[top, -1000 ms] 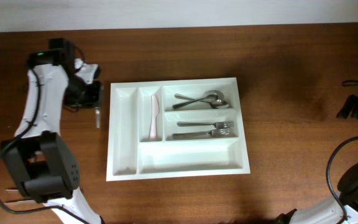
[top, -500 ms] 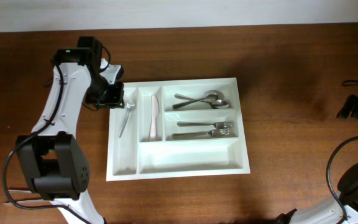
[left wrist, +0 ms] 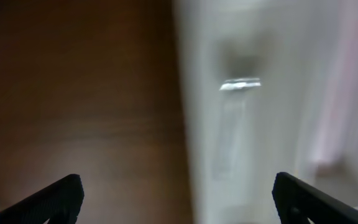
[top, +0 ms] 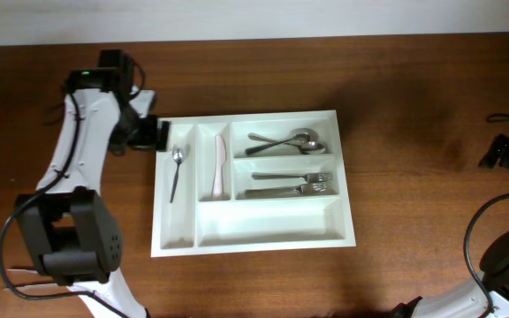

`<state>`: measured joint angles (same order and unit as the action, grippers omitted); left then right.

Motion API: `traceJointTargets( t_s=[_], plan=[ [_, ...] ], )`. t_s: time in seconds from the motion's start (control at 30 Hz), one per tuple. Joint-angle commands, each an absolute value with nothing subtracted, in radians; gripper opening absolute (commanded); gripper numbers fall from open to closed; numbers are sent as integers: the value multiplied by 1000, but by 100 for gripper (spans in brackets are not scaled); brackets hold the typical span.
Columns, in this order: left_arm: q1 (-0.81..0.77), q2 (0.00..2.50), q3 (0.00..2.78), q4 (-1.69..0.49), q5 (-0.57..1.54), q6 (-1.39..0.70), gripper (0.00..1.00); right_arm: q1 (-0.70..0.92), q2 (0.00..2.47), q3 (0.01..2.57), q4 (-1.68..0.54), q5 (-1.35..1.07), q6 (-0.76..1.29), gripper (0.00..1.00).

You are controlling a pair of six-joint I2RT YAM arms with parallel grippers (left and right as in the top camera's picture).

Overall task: Pack container
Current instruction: 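Carry the spoon into the tray's left compartment and release, then return the left gripper to the remaining metal spoon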

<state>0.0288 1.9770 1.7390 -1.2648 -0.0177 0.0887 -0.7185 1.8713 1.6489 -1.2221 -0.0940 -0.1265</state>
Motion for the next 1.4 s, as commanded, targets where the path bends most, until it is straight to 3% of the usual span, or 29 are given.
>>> traceJointTargets(
  t_s=[0.0,0.63,1.37],
  plan=[
    [99,1984,1757,-1280,-354,94,99,-721,1875,1647,-1222,-93,-119,99],
    [459,1984,1606,-1227,-122,143,99,-721,1875,1647,-1222,-93,-119,99],
    [651,1984,1399,-1042,20,309,99,-721,1875,1647,-1222,-93,-119,99]
  ],
)
